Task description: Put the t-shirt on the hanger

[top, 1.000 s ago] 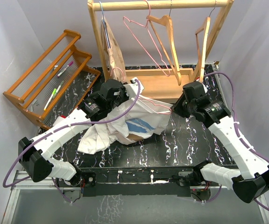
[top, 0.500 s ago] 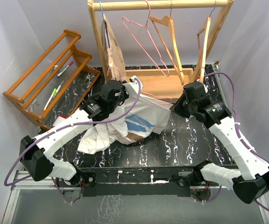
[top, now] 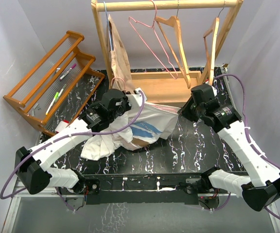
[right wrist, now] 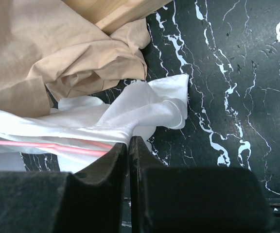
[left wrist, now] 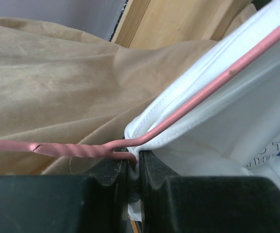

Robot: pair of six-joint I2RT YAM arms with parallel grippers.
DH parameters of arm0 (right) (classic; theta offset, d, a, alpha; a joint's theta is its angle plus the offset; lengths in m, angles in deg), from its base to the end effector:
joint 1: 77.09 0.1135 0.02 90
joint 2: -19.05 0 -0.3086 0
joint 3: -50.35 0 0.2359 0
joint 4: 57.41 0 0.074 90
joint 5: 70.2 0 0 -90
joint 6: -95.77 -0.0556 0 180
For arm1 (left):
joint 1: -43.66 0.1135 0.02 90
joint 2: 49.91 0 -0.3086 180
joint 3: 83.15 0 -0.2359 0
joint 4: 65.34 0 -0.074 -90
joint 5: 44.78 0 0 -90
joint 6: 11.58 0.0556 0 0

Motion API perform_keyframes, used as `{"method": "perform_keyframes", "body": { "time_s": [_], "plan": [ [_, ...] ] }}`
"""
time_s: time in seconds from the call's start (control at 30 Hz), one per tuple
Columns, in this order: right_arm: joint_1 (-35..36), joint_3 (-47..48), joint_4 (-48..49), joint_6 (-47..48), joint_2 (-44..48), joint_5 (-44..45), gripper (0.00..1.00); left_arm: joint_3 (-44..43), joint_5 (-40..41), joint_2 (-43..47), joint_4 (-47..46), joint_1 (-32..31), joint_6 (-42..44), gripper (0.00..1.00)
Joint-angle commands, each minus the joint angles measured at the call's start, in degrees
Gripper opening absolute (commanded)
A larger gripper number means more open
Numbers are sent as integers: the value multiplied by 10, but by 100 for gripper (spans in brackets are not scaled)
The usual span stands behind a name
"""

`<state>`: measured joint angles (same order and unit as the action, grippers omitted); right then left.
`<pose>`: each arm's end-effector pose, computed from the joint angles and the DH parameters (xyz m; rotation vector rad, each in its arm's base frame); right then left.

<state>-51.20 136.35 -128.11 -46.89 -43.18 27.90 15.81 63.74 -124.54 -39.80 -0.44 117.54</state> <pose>0.1656 0.0716 0.3874 0.6293 2.3509 0.4744 0.2222 -0.1908 0.3959 1.0863 1.5519 0.2483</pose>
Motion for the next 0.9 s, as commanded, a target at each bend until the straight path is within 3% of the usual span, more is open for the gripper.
{"method": "perform_keyframes", "body": {
  "time_s": [0.0, 0.27, 0.57, 0.87],
  "plan": [
    [-2, 52, -5, 16, -4, 46, 8, 23, 3, 37, 15, 6, 53, 0],
    [-1, 98, 6, 40, -34, 32, 8, -6, -6, -12, 3, 4, 56, 0],
    [0, 139, 23, 75, -75, -11, 8, -101, -10, -114, -3, 2, 23, 0],
    [22, 130, 54, 73, -96, -17, 8, -175, -48, -143, 68, -14, -27, 0]
  ]
}}
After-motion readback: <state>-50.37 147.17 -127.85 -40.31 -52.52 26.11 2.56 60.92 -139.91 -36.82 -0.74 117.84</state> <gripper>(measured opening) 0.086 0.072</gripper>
